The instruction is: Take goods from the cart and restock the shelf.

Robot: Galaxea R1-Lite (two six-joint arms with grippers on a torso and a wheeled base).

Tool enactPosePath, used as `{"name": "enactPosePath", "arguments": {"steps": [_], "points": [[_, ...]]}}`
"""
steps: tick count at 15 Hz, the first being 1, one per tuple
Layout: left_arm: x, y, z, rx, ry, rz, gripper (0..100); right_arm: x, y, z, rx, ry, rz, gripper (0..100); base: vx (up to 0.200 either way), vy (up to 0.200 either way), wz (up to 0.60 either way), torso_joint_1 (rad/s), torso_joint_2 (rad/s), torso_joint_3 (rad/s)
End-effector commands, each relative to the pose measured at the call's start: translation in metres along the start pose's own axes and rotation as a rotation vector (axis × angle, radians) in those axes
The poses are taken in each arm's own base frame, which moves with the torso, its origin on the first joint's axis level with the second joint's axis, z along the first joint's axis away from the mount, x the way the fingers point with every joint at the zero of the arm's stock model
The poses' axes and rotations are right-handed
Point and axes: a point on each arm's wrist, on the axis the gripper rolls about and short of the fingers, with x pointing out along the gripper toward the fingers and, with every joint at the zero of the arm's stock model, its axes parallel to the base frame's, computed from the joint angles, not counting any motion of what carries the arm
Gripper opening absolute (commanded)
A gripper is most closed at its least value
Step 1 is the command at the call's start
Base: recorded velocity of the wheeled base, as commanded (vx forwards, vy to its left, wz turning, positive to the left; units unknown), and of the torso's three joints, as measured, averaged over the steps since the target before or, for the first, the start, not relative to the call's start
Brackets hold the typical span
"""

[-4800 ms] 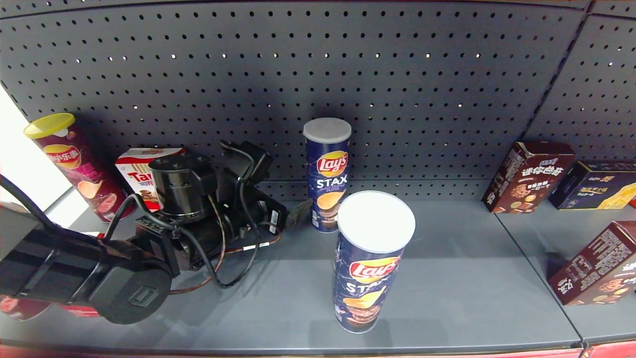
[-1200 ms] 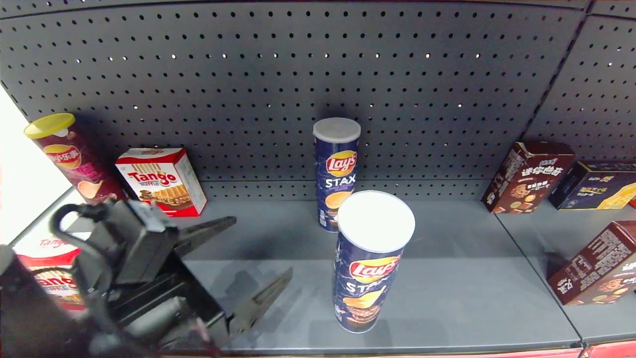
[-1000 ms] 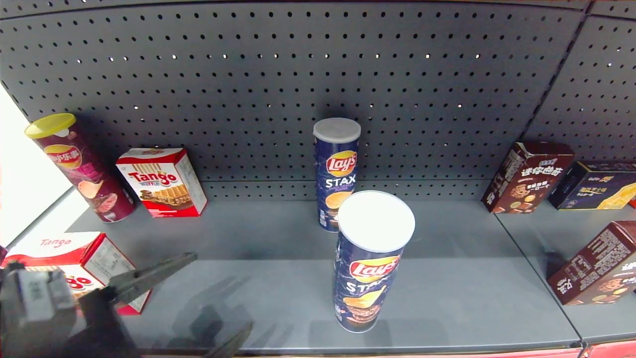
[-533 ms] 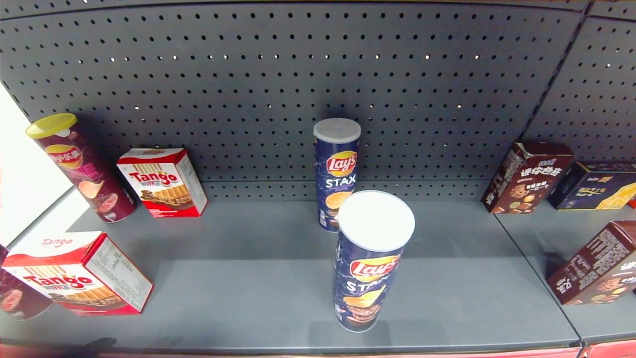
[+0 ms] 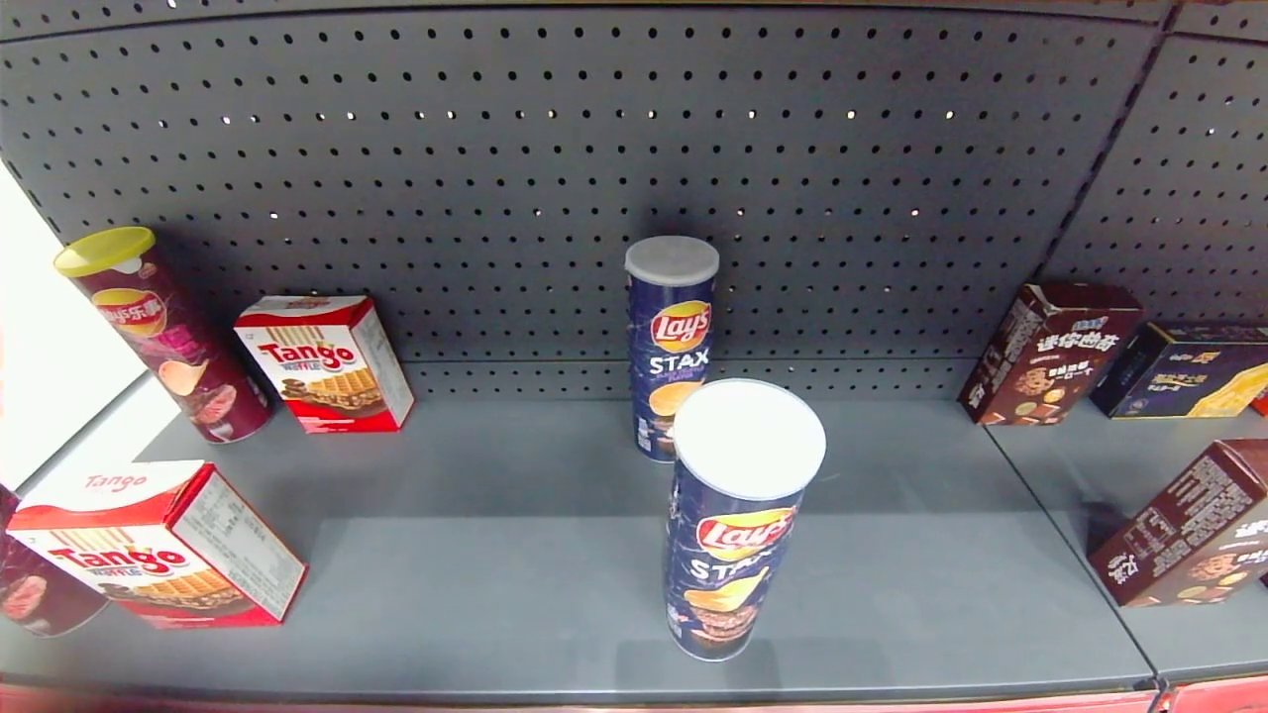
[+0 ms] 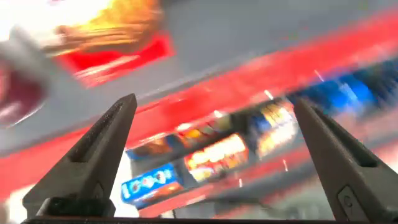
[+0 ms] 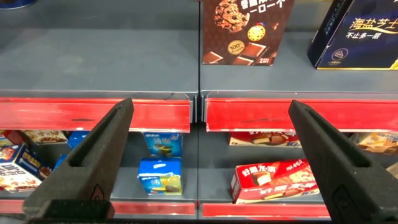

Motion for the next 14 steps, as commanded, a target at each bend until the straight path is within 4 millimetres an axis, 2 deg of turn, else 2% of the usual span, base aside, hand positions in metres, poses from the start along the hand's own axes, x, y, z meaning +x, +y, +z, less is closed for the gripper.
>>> {"name": "enactPosePath", "arguments": {"steps": [1,2,11,13,14], "points": [[-0.0126,-0.0036,-0.0036,-0.037,-0.14,0.104,100,0.0001,0.0,0.0,0.0,0.001,0.001,100,0.0,0.0,0.0,0.0,0.0,0.0],[-0.0128,-0.0047,-0.0102,-0.035,-0.094,0.087,100,0.0001,0.0,0.0,0.0,0.001,0.001,100,0.0,0.0,0.0,0.0,0.0,0.0],[-0.0133,-0.0044,-0.0107,-0.1,-0.097,0.112,100,0.0001,0.0,0.0,0.0,0.001,0.001,100,0.0,0.0,0.0,0.0,0.0,0.0],[-0.014,-0.0008,-0.0112,-0.139,-0.084,0.277,100,0.0001,0.0,0.0,0.0,0.001,0.001,100,0.0,0.0,0.0,0.0,0.0,0.0],[-0.0139,-0.001,-0.011,-0.144,-0.087,0.265,100,0.0001,0.0,0.0,0.0,0.001,0.001,100,0.0,0.0,0.0,0.0,0.0,0.0]]}}
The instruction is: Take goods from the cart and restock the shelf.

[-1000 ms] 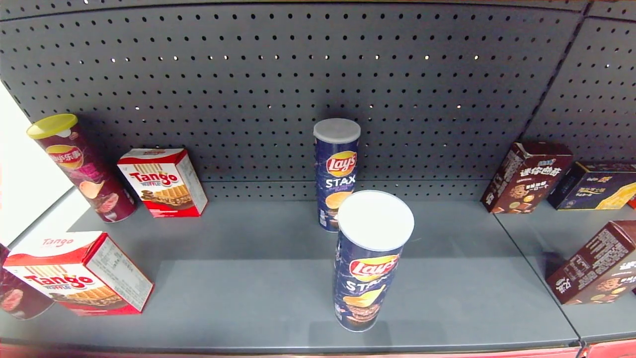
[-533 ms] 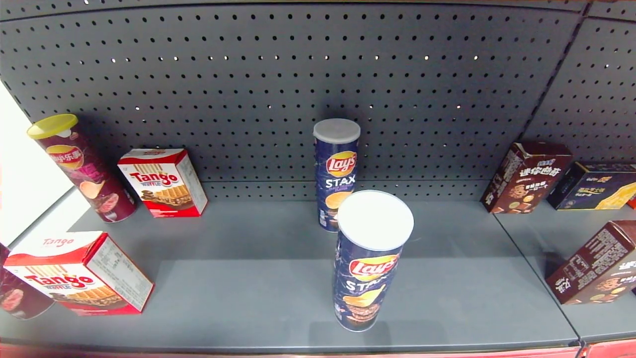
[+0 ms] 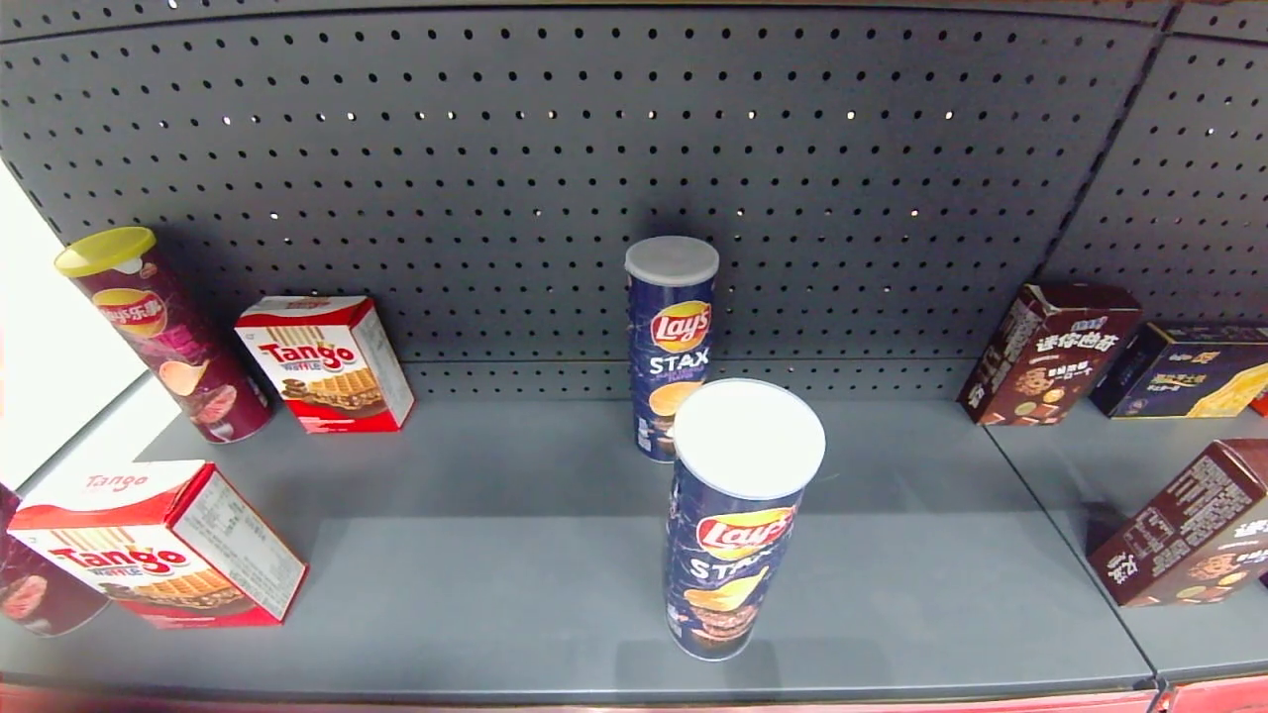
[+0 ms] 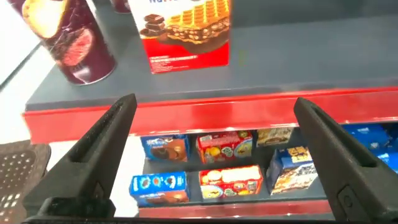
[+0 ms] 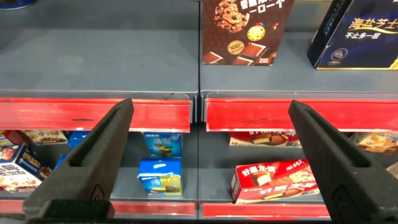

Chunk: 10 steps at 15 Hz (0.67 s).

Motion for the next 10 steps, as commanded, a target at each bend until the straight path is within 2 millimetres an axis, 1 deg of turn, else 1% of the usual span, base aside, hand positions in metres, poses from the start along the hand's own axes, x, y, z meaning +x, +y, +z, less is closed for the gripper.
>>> {"name": "enactPosePath", "arguments": {"steps": [1,2,5,6,10], "points": [[0.0002,0.0004,0.0001,-0.008,0.003,0.016,100,0.0001,0.0,0.0,0.0,0.001,0.001,100,0.0,0.0,0.0,0.0,0.0,0.0],[0.0002,0.0003,0.0001,-0.01,0.003,0.008,100,0.0001,0.0,0.0,0.0,0.001,0.001,100,0.0,0.0,0.0,0.0,0.0,0.0],[0.0001,-0.0025,0.0001,-0.008,0.0,-0.113,100,0.0001,0.0,0.0,0.0,0.001,0.001,100,0.0,0.0,0.0,0.0,0.0,0.0],[0.0001,-0.0027,0.0001,-0.008,-0.001,-0.125,100,0.0001,0.0,0.0,0.0,0.001,0.001,100,0.0,0.0,0.0,0.0,0.0,0.0],[0.0002,-0.0018,0.0001,-0.042,0.002,-0.081,100,0.0002,0.0001,0.0001,-0.002,0.002,0.005,100,0.0,0.0,0.0,0.0,0.0,0.0]]}}
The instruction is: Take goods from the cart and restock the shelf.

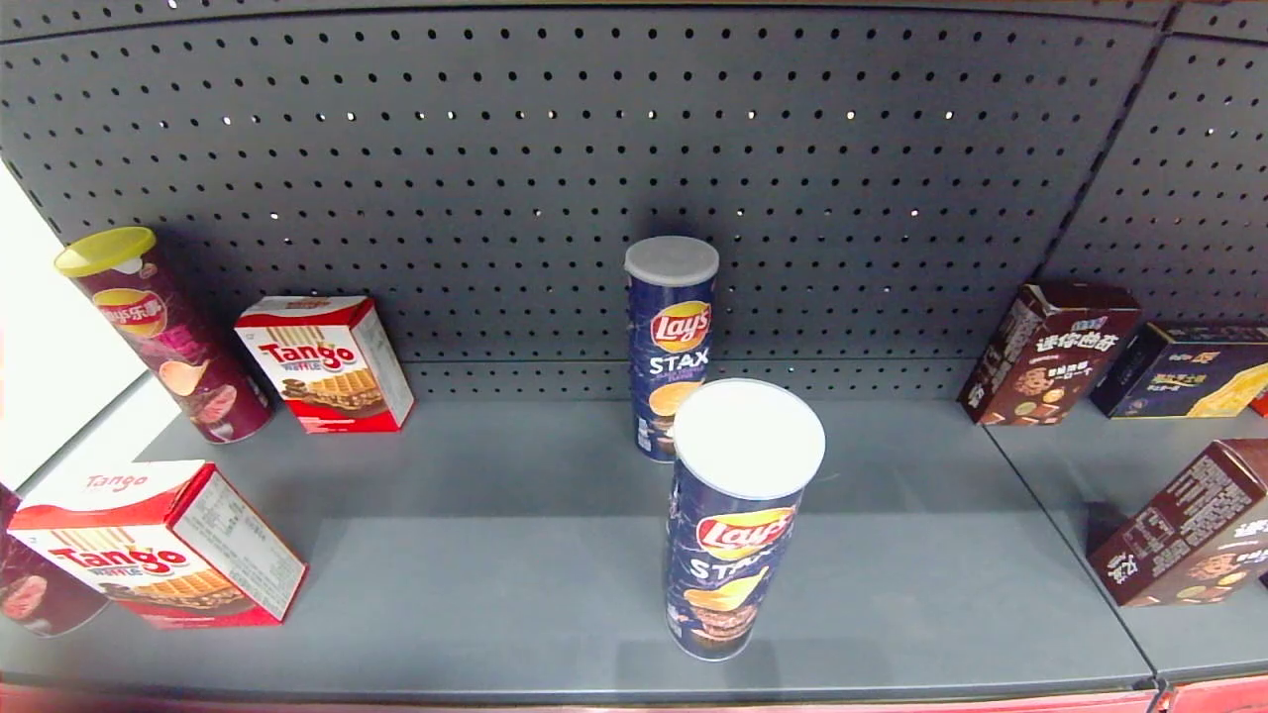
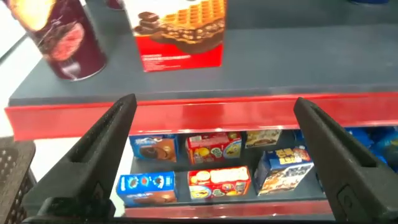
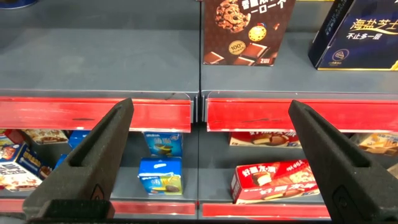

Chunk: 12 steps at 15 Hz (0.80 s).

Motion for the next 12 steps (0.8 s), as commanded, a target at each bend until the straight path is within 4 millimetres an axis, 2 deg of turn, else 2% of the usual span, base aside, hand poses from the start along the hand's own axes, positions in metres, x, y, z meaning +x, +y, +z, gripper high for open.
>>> {"name": "enactPosePath", "arguments": {"steps": [1,2,3,4,6,7,8,9,10,11,12], "points": [[0.0,0.0,0.0,0.0,0.002,-0.001,100,0.0,0.0,0.0,0.002,0.006,0.0,100,0.0,0.0,0.0,0.0,0.0,0.0],[0.0,0.0,0.0,0.002,0.004,-0.004,100,-0.001,0.0,0.004,-0.008,-0.012,0.003,100,0.0,0.0,0.0,0.0,0.0,0.0],[0.0,0.0,0.0,0.005,0.004,-0.008,100,-0.004,0.0,0.069,-0.009,-0.058,0.011,100,0.0,0.0,0.0,0.0,0.0,0.0],[0.0,0.0,0.0,0.003,0.004,-0.007,100,0.006,0.0,0.08,-0.019,0.018,0.043,100,0.0,0.0,0.0,0.0,0.0,0.0],[0.0,0.0,0.0,0.005,0.004,-0.008,100,0.011,0.001,0.11,-0.032,0.002,0.096,100,0.0,0.0,0.0,0.0,0.0,0.0],[0.0,0.0,0.0,0.005,0.004,-0.007,100,0.027,0.001,0.124,-0.031,0.042,0.114,100,0.0,0.0,0.0,0.0,0.0,0.0],[0.0,0.0,0.0,0.005,0.004,-0.008,100,0.056,0.004,0.151,-0.033,0.066,0.235,100,0.0,0.0,0.0,0.0,0.0,0.0],[0.0,0.0,0.0,0.005,0.004,-0.008,100,0.078,0.007,0.167,-0.062,0.07,0.286,100,0.0,0.0,0.0,0.0,0.0,0.0],[0.0,0.0,0.0,0.005,0.004,-0.008,100,0.09,0.01,0.175,-0.082,0.07,0.316,100,0.0,0.0,0.0,0.0,0.0,0.0],[0.0,0.0,0.0,0.005,0.004,-0.007,100,0.116,0.022,0.185,-0.11,0.095,0.406,100,0.0,0.0,0.0,0.0,0.0,0.0],[0.0,0.0,0.0,0.003,0.004,-0.007,100,0.13,0.035,0.183,-0.119,0.135,0.487,100,0.0,0.0,0.0,0.0,0.0,0.0]]}}
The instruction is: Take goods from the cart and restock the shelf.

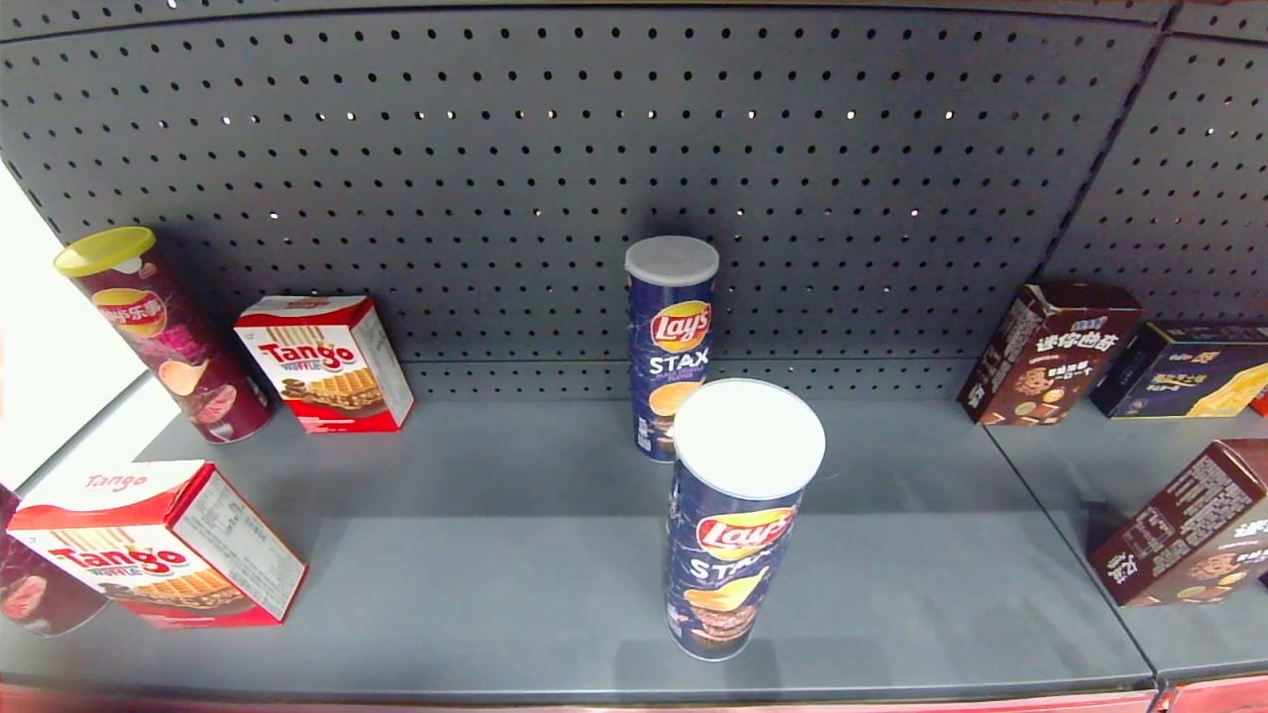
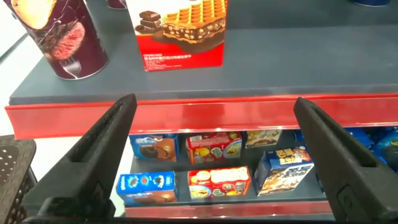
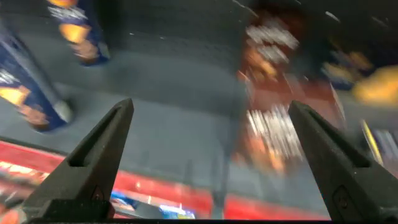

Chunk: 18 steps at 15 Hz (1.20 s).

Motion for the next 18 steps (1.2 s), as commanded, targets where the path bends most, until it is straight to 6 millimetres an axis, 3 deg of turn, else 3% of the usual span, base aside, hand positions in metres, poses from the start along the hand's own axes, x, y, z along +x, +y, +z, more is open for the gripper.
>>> {"name": "enactPosePath", "arguments": {"steps": [1,3,4,5,6,10,18], "points": [[0.0,0.0,0.0,-0.001,0.003,0.0,100,0.082,0.013,0.017,-0.027,0.137,0.253,100,0.0,0.0,0.0,0.0,0.0,0.0],[0.0,0.0,0.0,-0.001,0.001,0.0,100,0.103,0.022,0.011,-0.03,0.179,0.307,100,0.0,0.0,0.0,0.0,0.0,0.0],[0.0,0.0,0.0,-0.001,0.001,0.0,100,0.103,0.022,0.011,-0.03,0.179,0.307,100,0.0,0.0,0.0,0.0,0.0,0.0],[0.0,0.0,0.0,-0.001,0.003,0.0,100,0.127,0.04,-0.002,-0.042,0.242,0.393,100,0.0,0.0,0.0,0.0,0.0,0.0],[0.0,0.0,0.0,-0.001,0.003,0.0,100,0.132,0.046,-0.01,-0.046,0.282,0.422,100,0.0,0.0,0.0,0.0,0.0,0.0],[0.0,0.0,0.0,-0.002,0.003,0.002,100,0.144,0.07,-0.027,-0.072,0.369,0.525,100,0.0,0.0,0.0,0.0,0.0,0.0],[0.0,0.0,0.0,-0.002,0.003,0.0,100,0.166,0.085,-0.042,-0.088,0.434,0.546,100,0.0,0.0,0.0,0.0,0.0,0.0]]}}
